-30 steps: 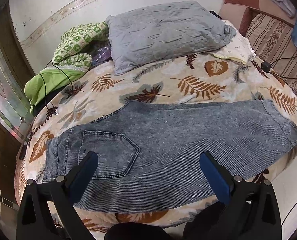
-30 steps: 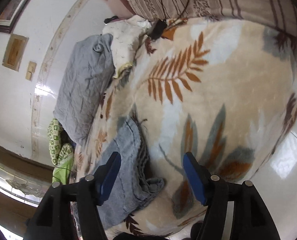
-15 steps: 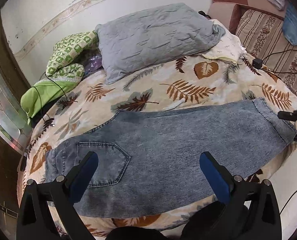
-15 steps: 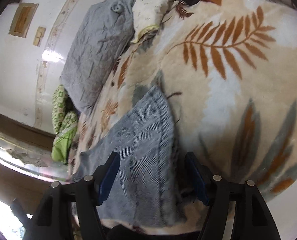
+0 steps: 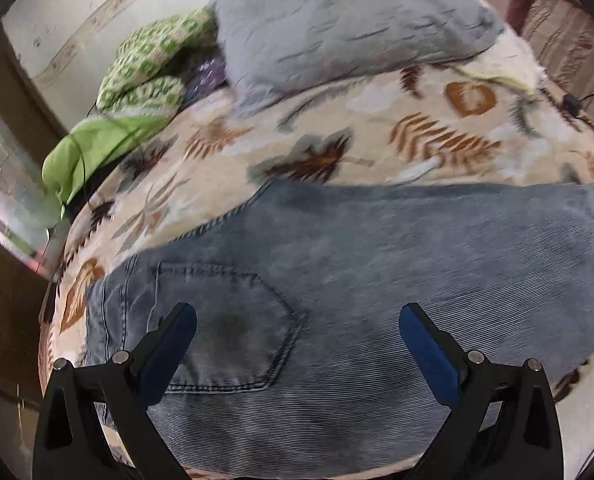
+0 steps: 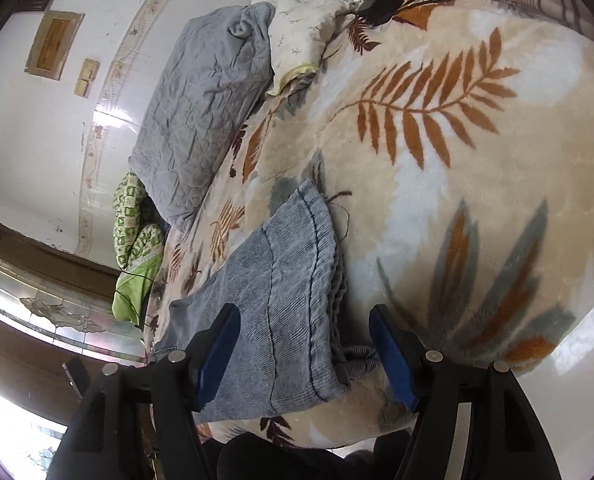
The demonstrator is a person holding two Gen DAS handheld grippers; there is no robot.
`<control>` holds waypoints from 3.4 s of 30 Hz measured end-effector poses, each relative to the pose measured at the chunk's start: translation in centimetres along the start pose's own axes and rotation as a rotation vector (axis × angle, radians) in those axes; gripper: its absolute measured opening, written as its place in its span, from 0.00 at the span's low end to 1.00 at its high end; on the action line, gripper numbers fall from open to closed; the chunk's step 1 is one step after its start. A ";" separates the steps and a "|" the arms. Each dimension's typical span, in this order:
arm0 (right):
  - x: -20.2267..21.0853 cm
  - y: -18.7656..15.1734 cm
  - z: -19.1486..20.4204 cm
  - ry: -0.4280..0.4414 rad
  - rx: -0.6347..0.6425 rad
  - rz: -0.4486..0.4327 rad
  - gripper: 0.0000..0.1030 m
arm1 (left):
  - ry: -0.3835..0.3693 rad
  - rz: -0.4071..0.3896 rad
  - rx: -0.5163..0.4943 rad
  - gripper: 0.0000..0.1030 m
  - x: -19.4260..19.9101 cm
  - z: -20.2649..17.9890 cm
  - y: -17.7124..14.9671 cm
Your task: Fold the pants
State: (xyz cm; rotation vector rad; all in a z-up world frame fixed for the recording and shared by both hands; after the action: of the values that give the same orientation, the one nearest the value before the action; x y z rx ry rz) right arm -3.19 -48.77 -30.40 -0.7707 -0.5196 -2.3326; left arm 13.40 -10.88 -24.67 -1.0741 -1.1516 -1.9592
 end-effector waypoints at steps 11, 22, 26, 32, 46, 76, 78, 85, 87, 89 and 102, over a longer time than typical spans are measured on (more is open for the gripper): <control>-1.3 -0.6 0.9 -0.038 0.013 0.030 0.68 | 0.023 0.115 -0.047 0.98 -3.5 -0.4 -1.2; 2.2 -1.0 2.4 -0.070 0.038 -0.025 0.68 | -0.120 -0.116 -0.069 0.98 7.3 -2.0 0.3; 3.7 -1.4 2.4 -0.070 0.035 -0.049 0.68 | -0.151 -0.184 -0.076 0.98 10.1 -2.0 0.7; 4.9 -1.4 1.9 -0.066 0.017 -0.067 0.68 | -0.160 -0.230 -0.102 0.98 11.7 -2.5 1.0; 0.7 1.2 2.2 -0.069 0.067 0.062 0.68 | -0.056 -0.077 -0.058 0.98 4.1 -1.8 0.1; -3.9 0.3 1.6 -0.131 0.032 0.154 0.68 | -0.104 -0.130 0.005 0.98 4.7 0.7 -0.1; -3.4 0.2 1.7 -0.135 0.038 0.139 0.68 | -0.105 -0.129 0.008 0.98 4.6 0.9 -0.1; -1.5 -0.1 3.2 -0.195 0.104 0.058 0.68 | -0.105 -0.104 0.010 0.98 3.6 0.6 -0.4; -1.6 -0.5 3.4 -0.203 0.133 0.061 0.68 | -0.114 -0.086 -0.002 0.98 3.1 -0.1 -0.7; -2.1 -0.7 2.9 -0.196 0.129 0.079 0.68 | -0.119 -0.068 -0.034 0.98 2.6 -1.0 -1.1; 0.9 2.9 4.0 -0.092 0.162 -0.083 0.68 | -0.104 -0.001 -0.089 0.98 0.5 -4.9 -0.6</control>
State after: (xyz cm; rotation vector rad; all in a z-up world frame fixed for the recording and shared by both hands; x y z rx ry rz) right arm -0.28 -49.11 -26.32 -0.7952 -0.7840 -2.3037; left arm 11.04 -15.12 -25.84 -1.2346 -1.1274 -1.9917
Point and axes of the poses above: each gripper's, at about its wrist camera, not at the fingertips, and x roughly against the way its jaws point, z to its left, y to its top, the point moved 6 cm from there along -x, roughly the way its jaws point, and after that the axes turned 8 degrees about z, right-handed, at the moved point
